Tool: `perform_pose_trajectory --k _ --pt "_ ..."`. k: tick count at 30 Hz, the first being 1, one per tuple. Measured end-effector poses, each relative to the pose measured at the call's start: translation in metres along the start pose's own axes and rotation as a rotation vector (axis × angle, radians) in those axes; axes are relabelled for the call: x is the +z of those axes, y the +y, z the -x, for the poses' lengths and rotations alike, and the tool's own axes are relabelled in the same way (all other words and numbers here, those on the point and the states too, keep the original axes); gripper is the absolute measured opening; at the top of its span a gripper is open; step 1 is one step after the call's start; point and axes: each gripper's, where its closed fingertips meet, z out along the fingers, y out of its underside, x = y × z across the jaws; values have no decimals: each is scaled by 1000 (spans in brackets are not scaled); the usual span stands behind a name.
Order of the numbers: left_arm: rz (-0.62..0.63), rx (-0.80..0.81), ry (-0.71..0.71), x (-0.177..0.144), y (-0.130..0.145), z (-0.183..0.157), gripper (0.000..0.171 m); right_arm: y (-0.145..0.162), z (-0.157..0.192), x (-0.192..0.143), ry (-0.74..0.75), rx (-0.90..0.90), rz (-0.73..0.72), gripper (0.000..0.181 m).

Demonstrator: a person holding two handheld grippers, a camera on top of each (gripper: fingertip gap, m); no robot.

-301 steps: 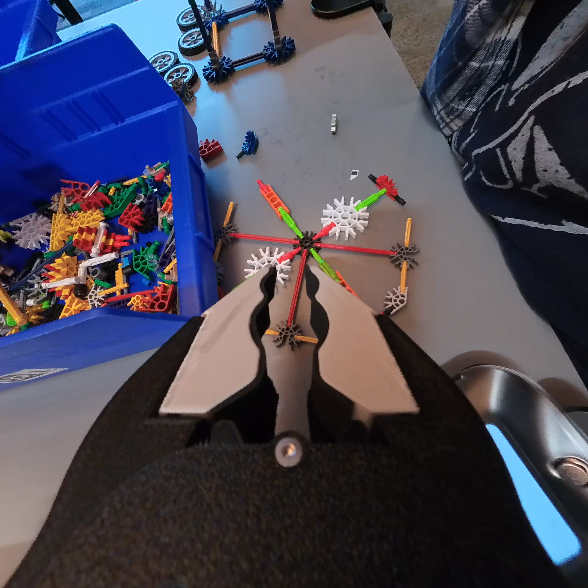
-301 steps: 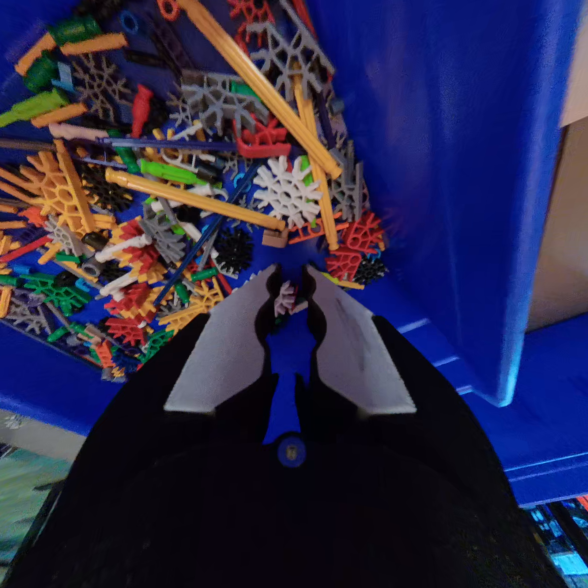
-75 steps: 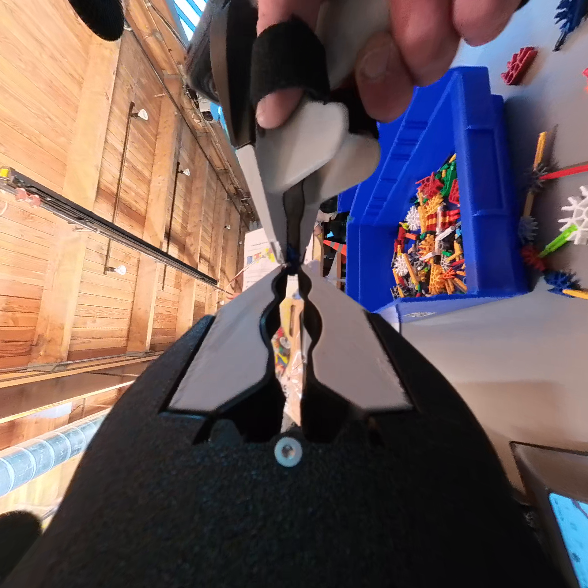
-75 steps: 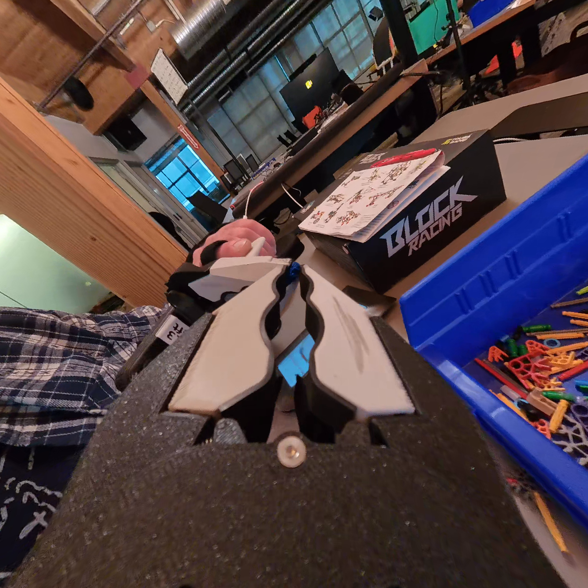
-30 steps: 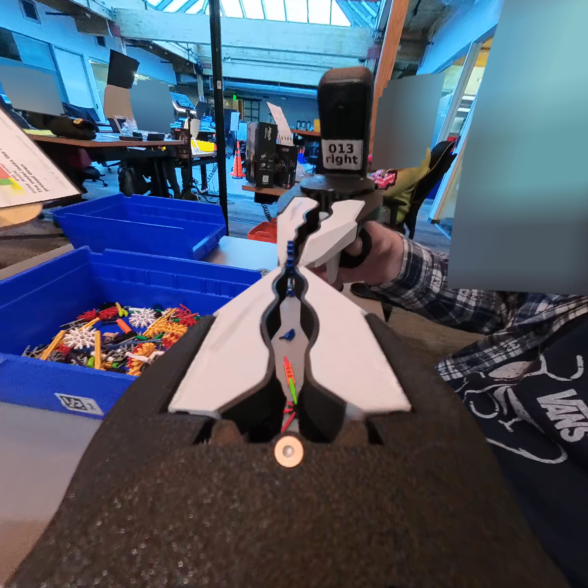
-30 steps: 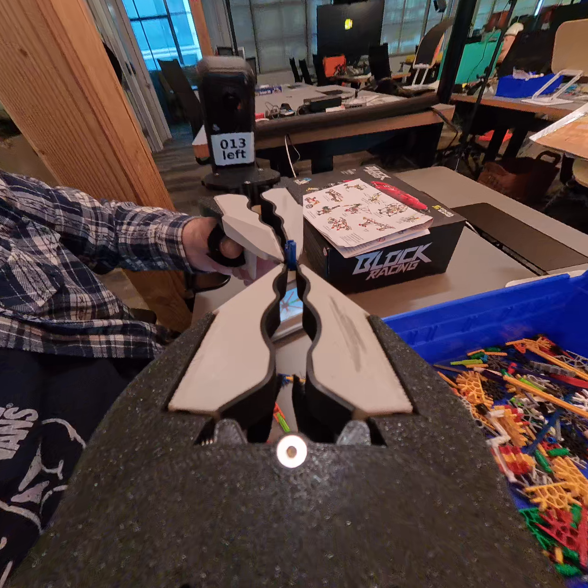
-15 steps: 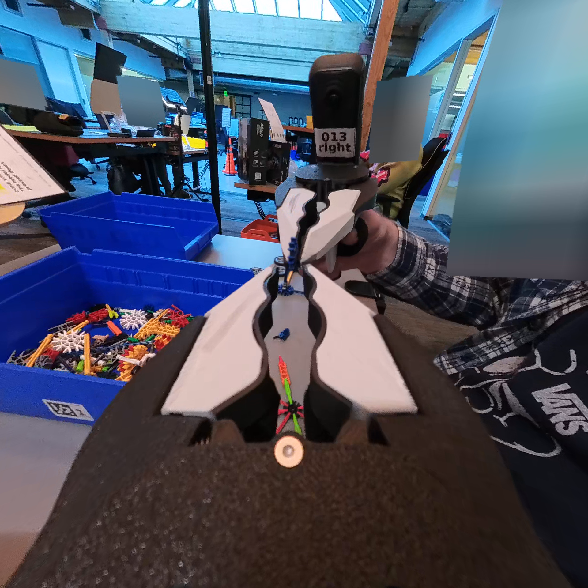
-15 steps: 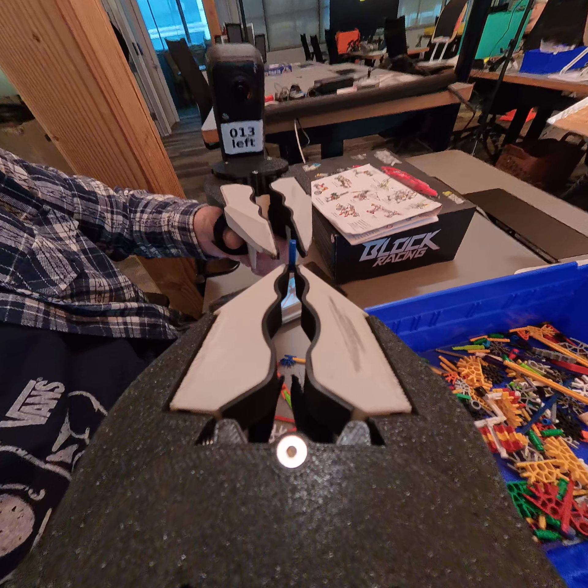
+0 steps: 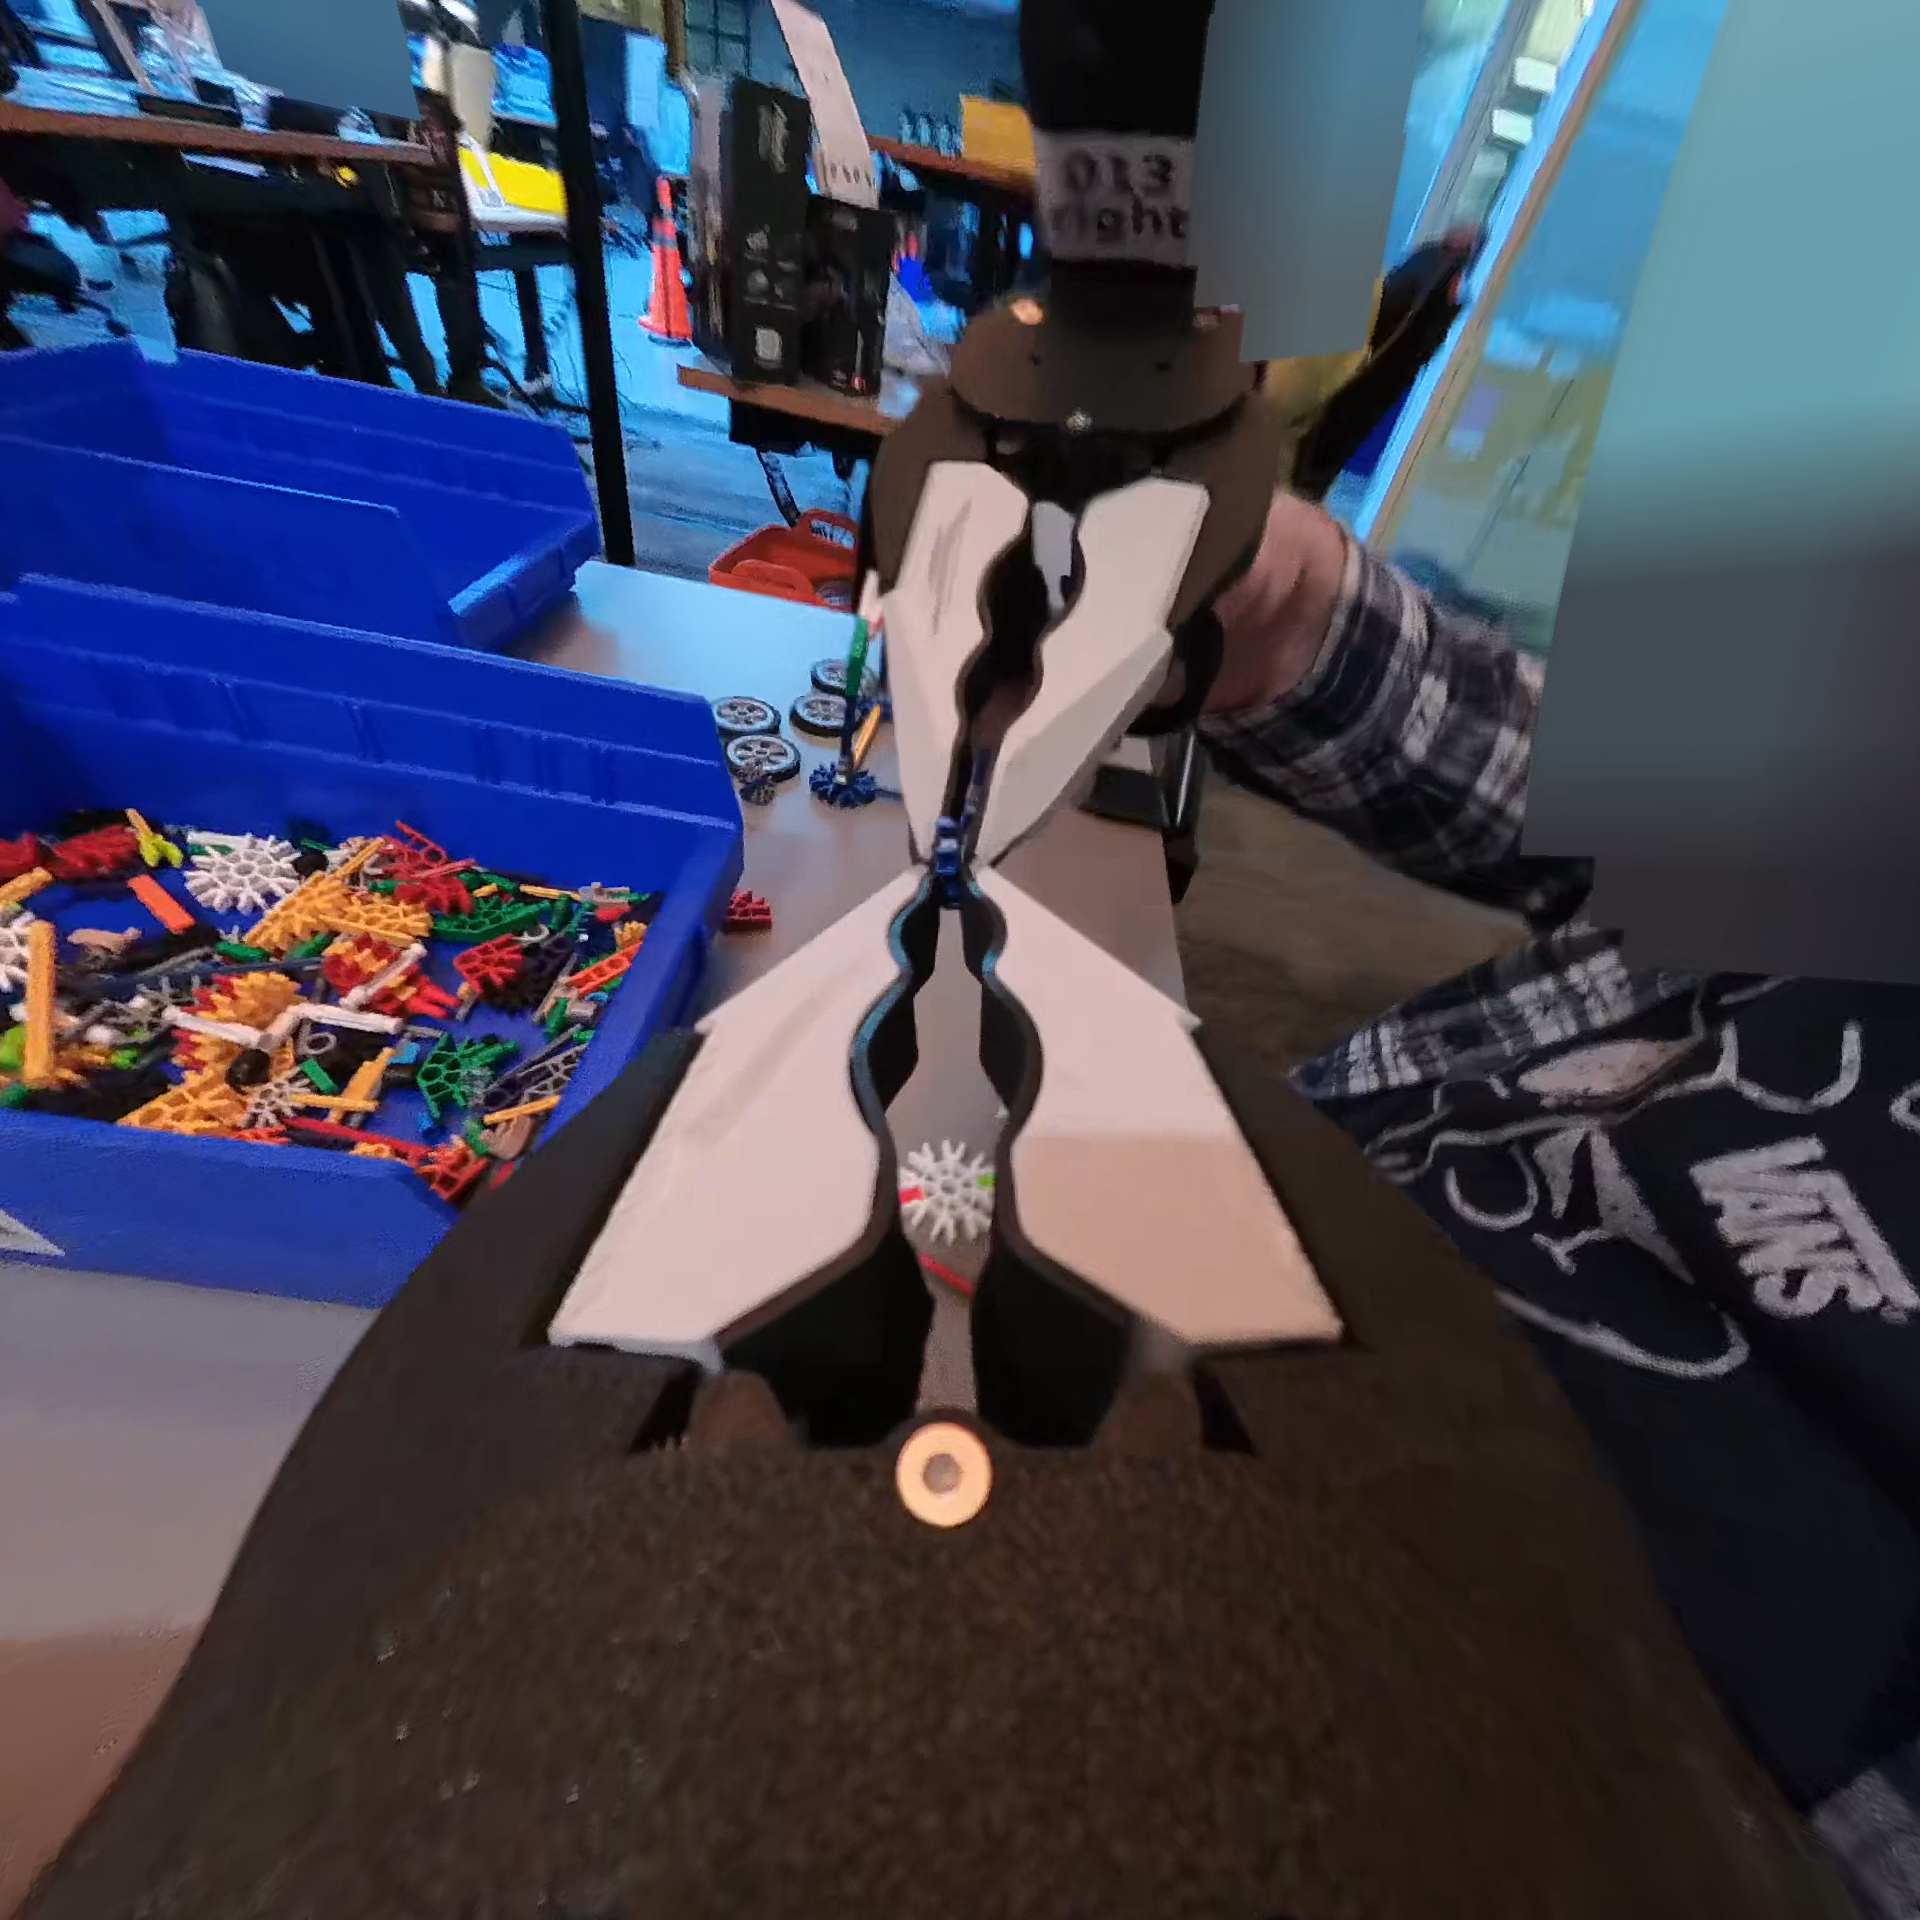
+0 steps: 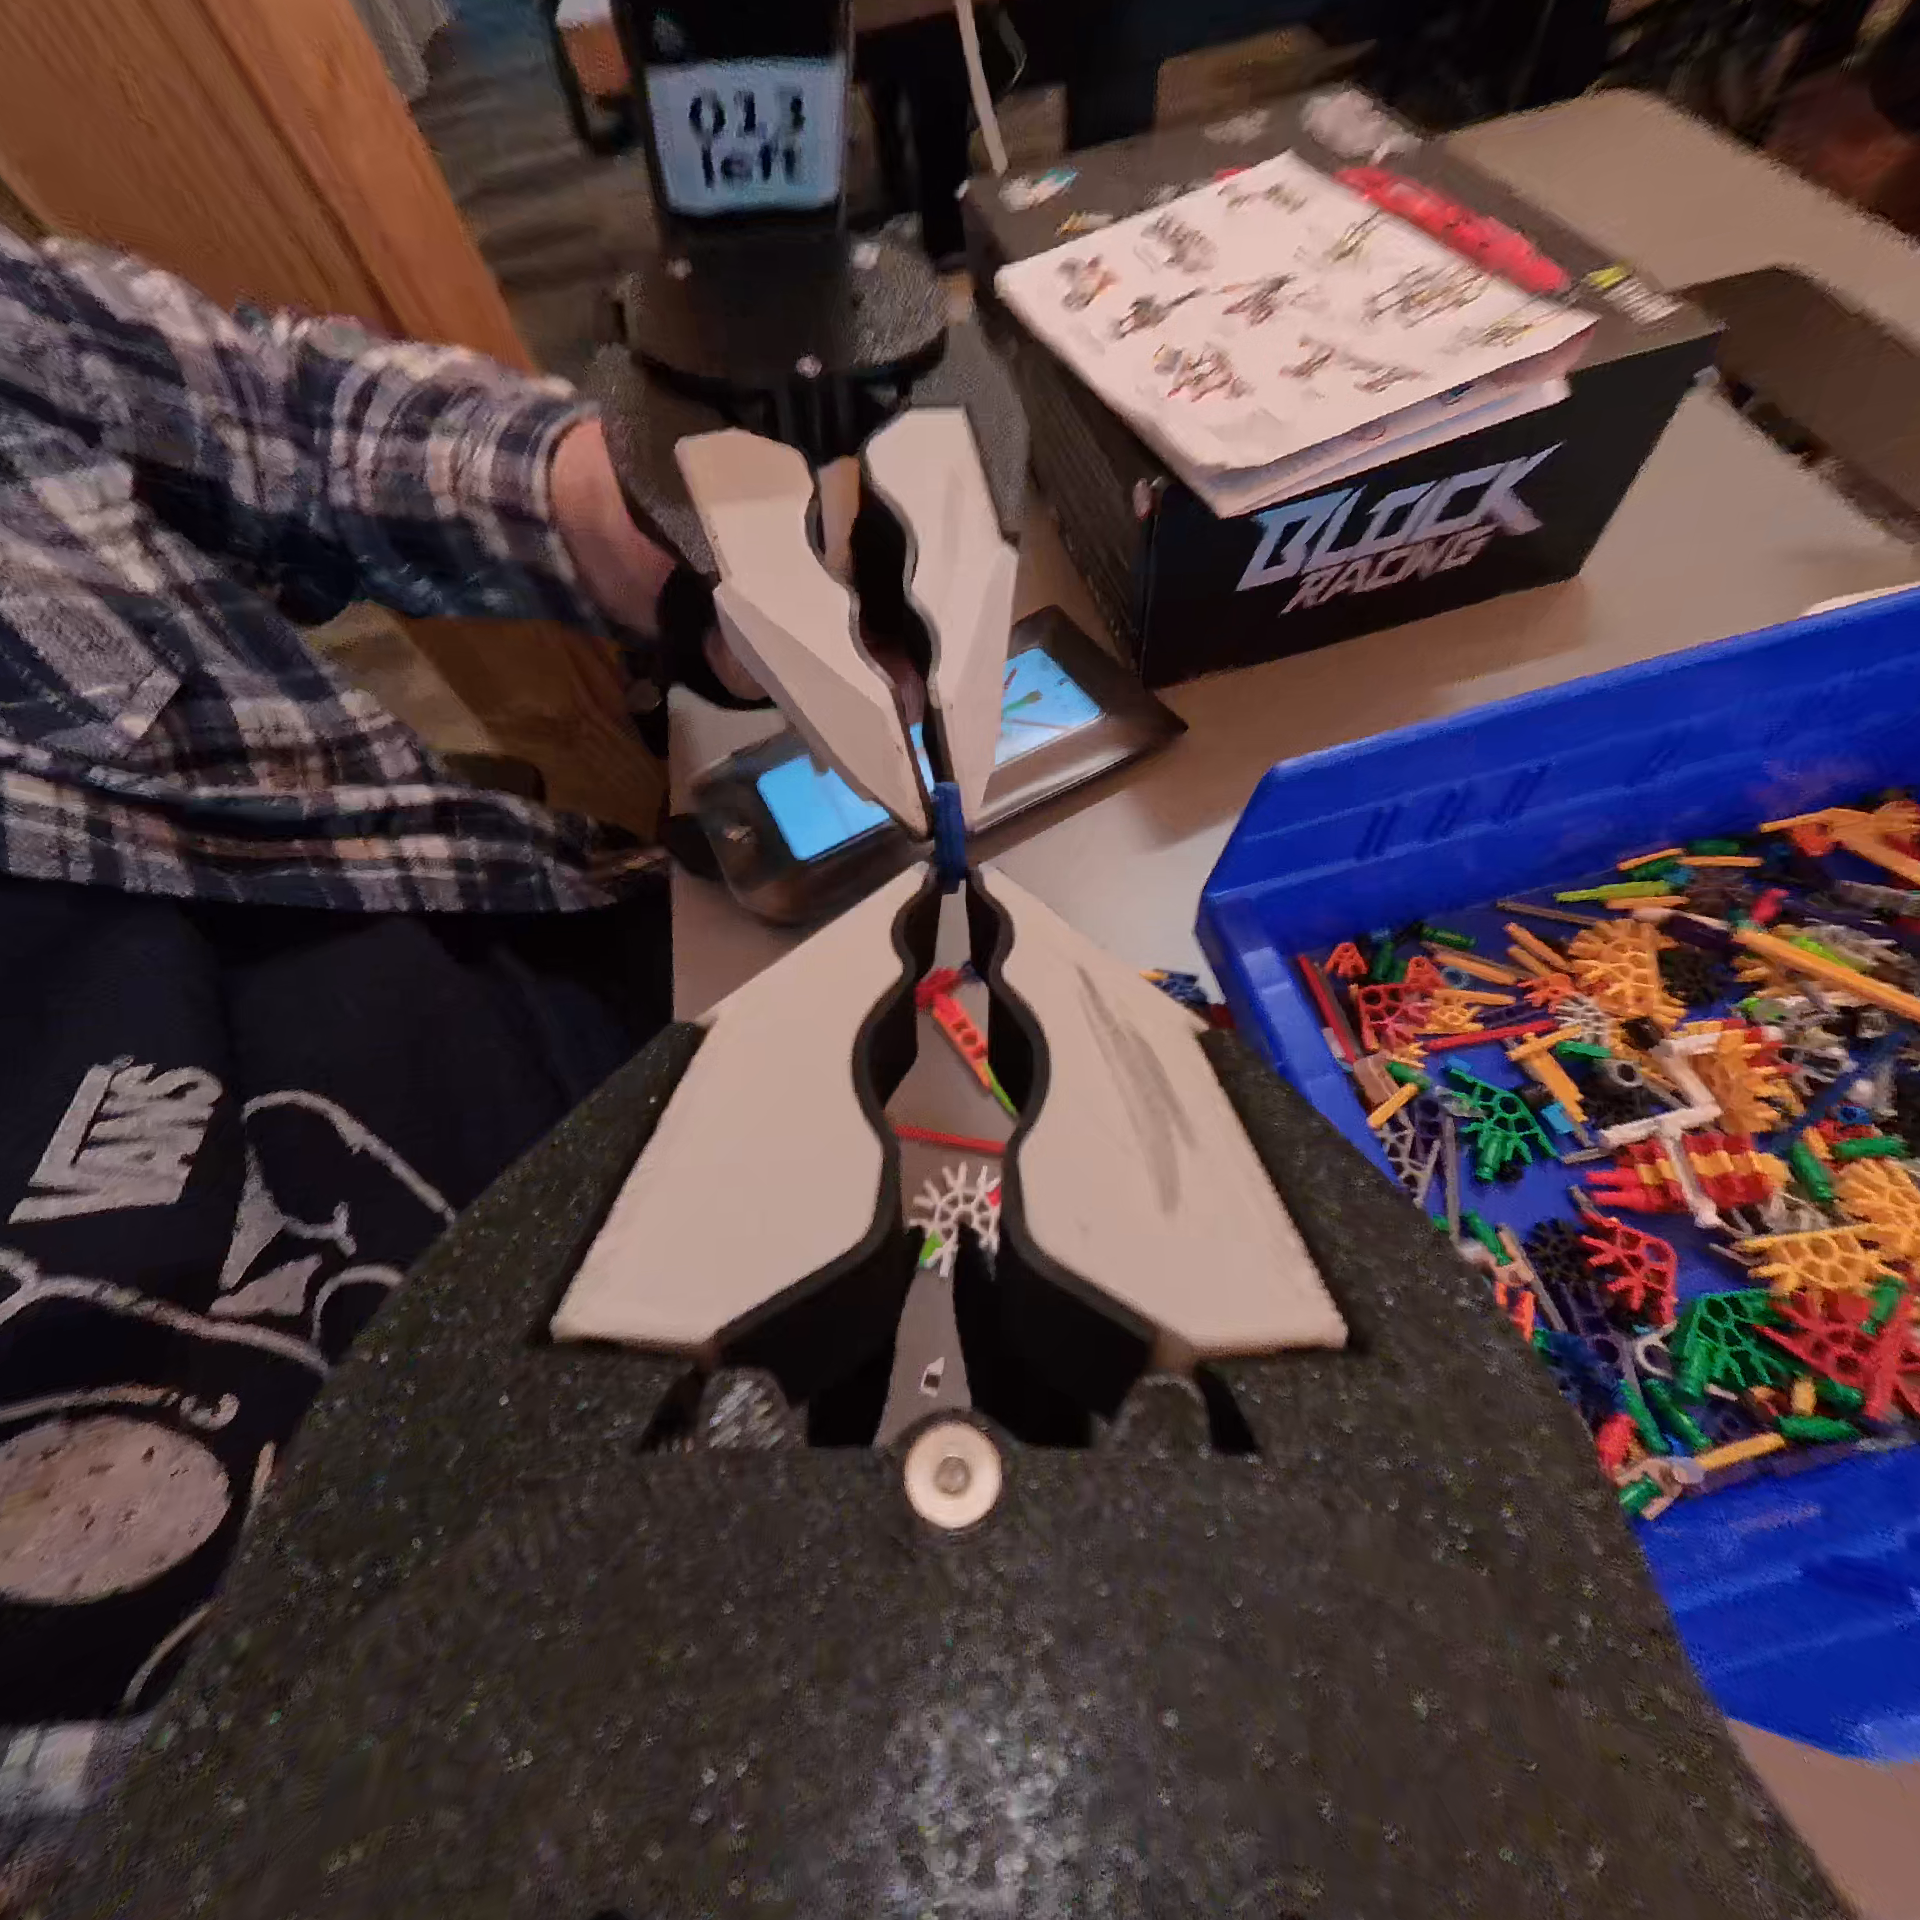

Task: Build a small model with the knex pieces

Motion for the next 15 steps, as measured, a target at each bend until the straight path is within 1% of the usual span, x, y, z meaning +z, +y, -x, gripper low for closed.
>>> perform_pose_trajectory --k 1,2,5,6,8,10,11,12,15 --pt "-31 -39 -10 -1 -2 2 2 -3 -1 -2 30 -2 -31 8" --pt "-65 -78 -18 -2 -4 4 2 -5 -3 -5 69 -14 -55 19" --pt "-144 -198 -8 -4 -8 5 2 -10 -5 -13 262 -157 -99 21" --pt "-152 -221 -4 -3 -8 4 2 -10 -6 -14 340 -224 -84 21" --pt "-170 -273 18 0 -8 1 2 -8 -9 -14 513 -375 -6 25" --pt "-186 -310 35 3 -10 -2 2 -8 -9 -11 635 -516 57 26" --pt "-189 -320 37 4 -11 -2 1 -7 -8 -9 671 -569 85 20" --pt "-188 -330 44 6 -10 -4 1 -6 -8 -7 700 -606 109 18" --pt "-184 -360 49 9 -6 -4 1 -4 -11 -6 749 -637 128 15"
